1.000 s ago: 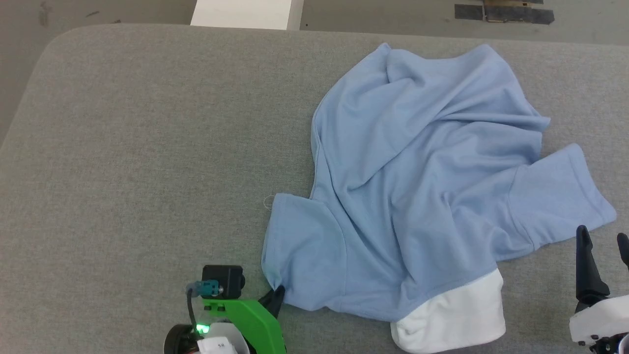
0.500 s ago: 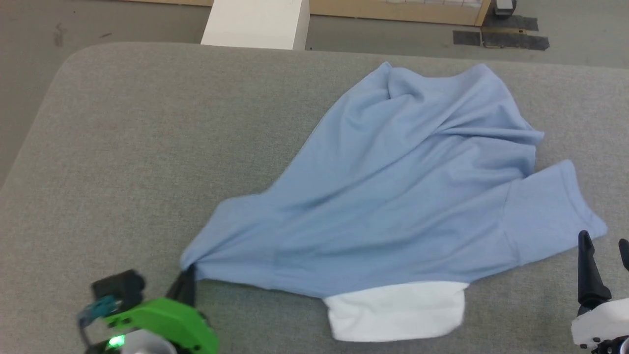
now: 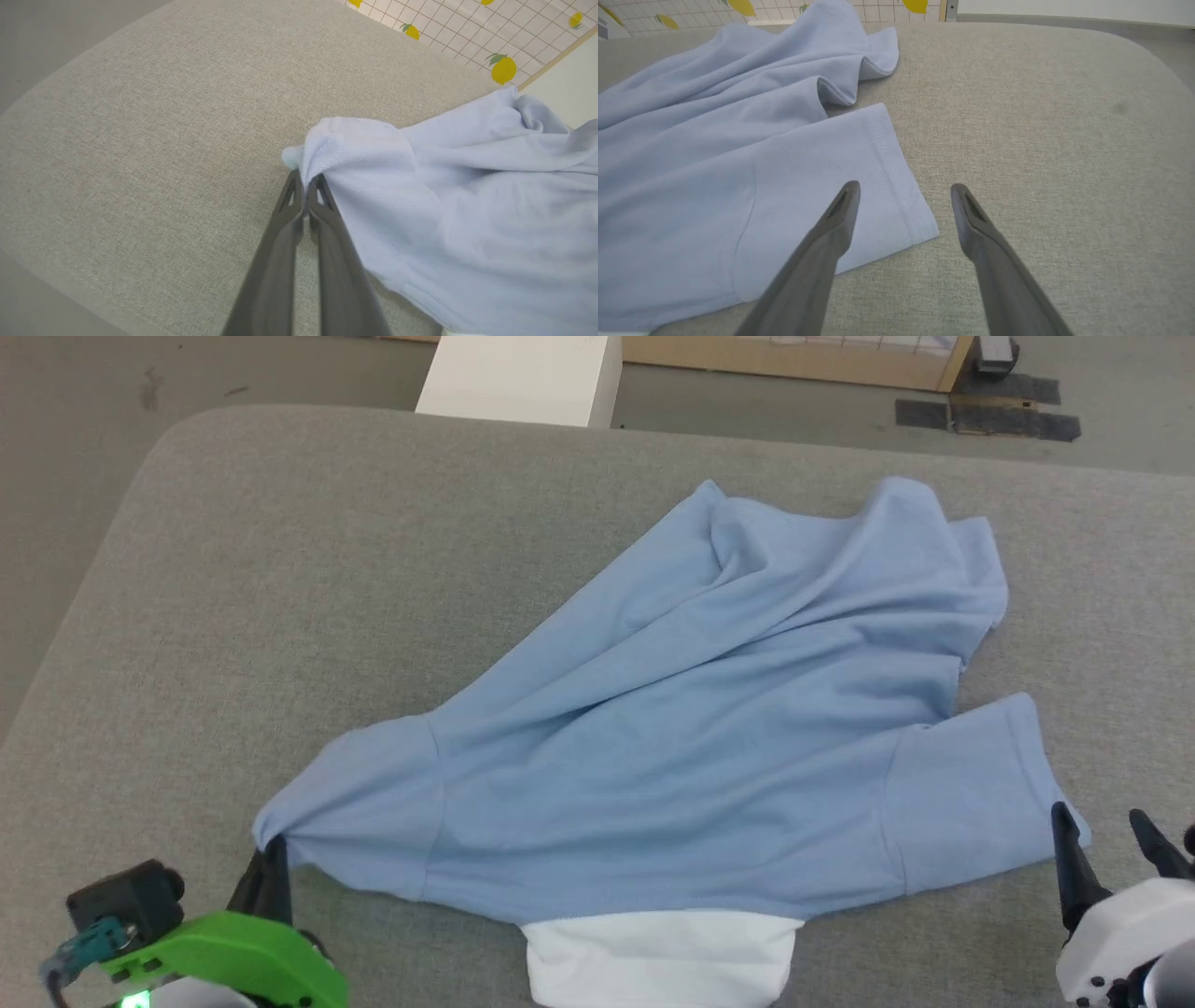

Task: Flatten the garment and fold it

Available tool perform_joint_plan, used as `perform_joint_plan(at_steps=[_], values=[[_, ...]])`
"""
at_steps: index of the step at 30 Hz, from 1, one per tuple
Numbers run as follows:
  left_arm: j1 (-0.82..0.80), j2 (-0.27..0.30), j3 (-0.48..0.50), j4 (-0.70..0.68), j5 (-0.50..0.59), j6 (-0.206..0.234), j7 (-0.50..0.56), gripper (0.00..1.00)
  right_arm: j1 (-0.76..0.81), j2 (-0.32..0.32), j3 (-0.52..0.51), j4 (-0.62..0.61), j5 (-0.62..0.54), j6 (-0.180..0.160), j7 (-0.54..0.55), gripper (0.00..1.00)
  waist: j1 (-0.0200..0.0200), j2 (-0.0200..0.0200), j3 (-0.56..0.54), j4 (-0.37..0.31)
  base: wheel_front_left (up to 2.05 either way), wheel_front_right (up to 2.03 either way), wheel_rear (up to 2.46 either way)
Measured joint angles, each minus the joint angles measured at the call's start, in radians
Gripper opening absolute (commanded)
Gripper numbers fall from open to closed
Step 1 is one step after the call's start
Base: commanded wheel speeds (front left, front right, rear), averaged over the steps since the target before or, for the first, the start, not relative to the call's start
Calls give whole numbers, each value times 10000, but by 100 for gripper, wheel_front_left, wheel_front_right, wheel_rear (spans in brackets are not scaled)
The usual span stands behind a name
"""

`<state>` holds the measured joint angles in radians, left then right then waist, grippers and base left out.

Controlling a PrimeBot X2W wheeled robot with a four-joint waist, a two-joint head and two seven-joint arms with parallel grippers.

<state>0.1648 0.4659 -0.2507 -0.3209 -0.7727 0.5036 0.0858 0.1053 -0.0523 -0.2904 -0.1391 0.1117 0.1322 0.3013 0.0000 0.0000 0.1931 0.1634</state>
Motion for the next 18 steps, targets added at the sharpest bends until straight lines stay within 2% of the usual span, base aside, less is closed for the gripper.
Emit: perform_joint_plan(at_steps=[10,18], values=[[-911,-278,-752,75,171,-153,221,0,-522,-1225,265,531,-151,0,1415,100,0,0,509,241,0,0,0],[-1157,-324,-1009,213,249,-244,328,0,-823,-1327,587,1373,477,-2,2401,100,0,0,728,361,0,0,0]])
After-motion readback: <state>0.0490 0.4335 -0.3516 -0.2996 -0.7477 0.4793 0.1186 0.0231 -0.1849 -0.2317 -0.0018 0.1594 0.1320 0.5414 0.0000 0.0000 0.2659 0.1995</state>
